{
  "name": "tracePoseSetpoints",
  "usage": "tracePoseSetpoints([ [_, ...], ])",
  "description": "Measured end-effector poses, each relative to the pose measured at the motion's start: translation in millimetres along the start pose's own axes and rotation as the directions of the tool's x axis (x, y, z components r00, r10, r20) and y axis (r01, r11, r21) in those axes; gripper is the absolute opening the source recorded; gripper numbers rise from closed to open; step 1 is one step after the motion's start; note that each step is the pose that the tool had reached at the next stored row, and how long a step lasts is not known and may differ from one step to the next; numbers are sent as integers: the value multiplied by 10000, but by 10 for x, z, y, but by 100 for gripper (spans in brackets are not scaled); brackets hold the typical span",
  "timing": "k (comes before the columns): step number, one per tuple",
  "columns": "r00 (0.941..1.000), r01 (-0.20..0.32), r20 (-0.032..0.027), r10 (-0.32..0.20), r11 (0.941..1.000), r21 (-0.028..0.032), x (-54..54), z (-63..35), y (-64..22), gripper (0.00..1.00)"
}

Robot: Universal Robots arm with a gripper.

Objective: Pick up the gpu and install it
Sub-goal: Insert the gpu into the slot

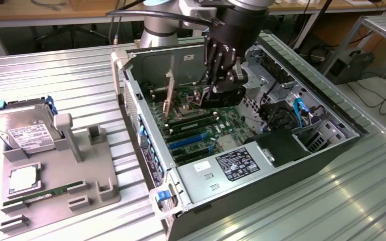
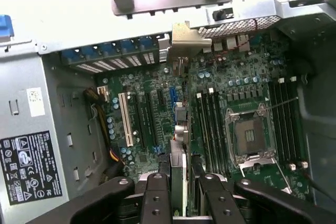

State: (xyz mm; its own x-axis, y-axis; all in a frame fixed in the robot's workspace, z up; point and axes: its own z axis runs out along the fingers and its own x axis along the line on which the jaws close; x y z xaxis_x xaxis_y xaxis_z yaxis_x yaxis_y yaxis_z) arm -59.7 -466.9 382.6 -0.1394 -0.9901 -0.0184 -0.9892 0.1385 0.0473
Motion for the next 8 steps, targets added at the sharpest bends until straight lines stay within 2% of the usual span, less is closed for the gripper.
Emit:
tracePoseSetpoints([
  [2,9982,594,-27,-594,9982,5,0,23,-1,26],
  [4,9933,1158,-52,-1158,9933,-5,1,61,-3,26],
  [6,9894,1448,-66,-1448,9895,-13,2,97,-5,26],
  [8,9876,1570,-71,-1570,9876,-15,1,187,-9,26],
])
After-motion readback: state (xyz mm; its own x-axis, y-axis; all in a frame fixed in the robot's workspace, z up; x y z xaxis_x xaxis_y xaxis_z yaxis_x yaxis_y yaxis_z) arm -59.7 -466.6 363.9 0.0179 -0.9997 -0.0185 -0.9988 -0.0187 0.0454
